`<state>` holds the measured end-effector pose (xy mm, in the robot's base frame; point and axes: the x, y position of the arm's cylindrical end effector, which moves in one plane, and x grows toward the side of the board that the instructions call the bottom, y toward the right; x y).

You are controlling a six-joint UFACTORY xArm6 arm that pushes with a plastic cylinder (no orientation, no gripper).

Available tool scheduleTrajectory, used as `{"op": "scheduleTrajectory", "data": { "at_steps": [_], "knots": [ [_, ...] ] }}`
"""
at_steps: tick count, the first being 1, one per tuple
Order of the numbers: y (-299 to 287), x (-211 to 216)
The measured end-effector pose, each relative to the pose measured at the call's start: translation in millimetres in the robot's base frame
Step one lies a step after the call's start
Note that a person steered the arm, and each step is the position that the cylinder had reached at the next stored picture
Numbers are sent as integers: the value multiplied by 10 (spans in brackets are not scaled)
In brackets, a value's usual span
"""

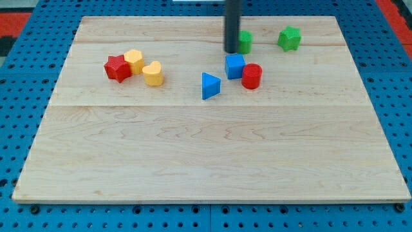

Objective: Push the green circle into the green star

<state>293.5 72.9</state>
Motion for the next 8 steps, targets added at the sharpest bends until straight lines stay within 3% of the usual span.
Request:
{"op": "scheduleTrajectory", "data": {
  "at_steps": [1,2,7,8],
  "knots": [
    [67,-17],
    [-357,-220],
    [546,-358],
    [78,-415]
  ]
}}
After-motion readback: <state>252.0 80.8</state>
